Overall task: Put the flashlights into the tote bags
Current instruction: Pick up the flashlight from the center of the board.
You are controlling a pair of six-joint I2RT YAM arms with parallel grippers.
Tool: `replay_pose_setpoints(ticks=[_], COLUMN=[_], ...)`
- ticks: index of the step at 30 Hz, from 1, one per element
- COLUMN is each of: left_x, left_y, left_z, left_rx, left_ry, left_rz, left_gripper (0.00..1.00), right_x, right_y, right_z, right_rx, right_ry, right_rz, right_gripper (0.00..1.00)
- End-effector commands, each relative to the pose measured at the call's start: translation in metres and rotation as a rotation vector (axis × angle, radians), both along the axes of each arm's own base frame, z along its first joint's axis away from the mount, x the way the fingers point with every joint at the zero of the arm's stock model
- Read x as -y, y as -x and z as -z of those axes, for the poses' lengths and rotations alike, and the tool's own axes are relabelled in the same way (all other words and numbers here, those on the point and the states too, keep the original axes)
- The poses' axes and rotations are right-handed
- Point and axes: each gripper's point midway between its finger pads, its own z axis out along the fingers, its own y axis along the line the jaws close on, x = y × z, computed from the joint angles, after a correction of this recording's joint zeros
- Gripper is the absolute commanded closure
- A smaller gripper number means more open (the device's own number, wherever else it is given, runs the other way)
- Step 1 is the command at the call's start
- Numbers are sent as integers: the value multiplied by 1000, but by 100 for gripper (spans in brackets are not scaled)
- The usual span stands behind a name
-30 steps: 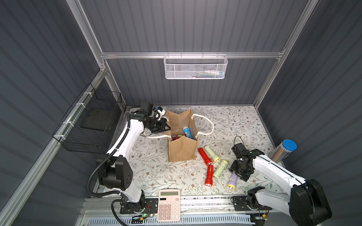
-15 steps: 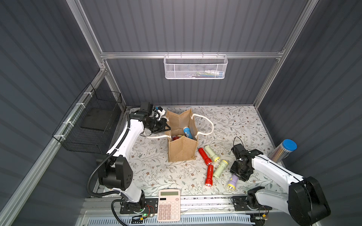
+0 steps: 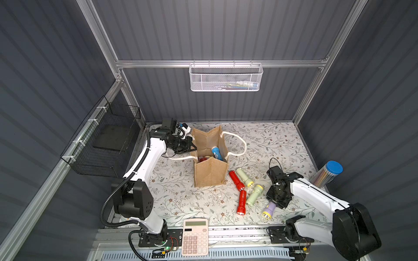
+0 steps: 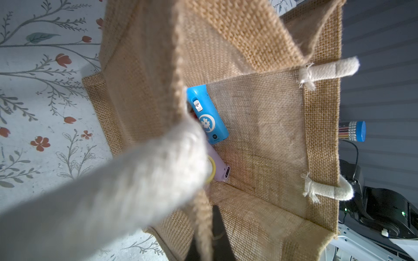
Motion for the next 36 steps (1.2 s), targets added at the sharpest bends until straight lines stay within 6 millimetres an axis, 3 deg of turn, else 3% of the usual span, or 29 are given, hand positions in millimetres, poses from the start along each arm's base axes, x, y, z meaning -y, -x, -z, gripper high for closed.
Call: replay_pose_setpoints(ticks=[1,6,15,21,26,32,36], left_x=[-3,-2,-1,-1,1,4,5], left_y=[-2,-3,-3,-1,0,0,1], left_z=[-12,-14,-20,-26,-29,-31,-32], left_rx=[49,50,64,77,79,79,80], left_ry=[2,5,13,22,35,61,70], left_rz=[7,9,10,13,17,19,17], left_gripper=[100,100,100,100,100,100,100], right_x=[1,1,4,10,-9,-46,-69], right_y=[-8,-26,-57,-75,-103,-142,-177], right_z=[-3,-23,-94,-154,-210,-278,-306], right_rx=[41,142,344,453,600,822,919], right_ry=[10,13,49,108,46,-85,-148], right_rz=[23,3,-145,-218,-275,-330,-313], right_gripper=[67,80,87,88,89,88,88])
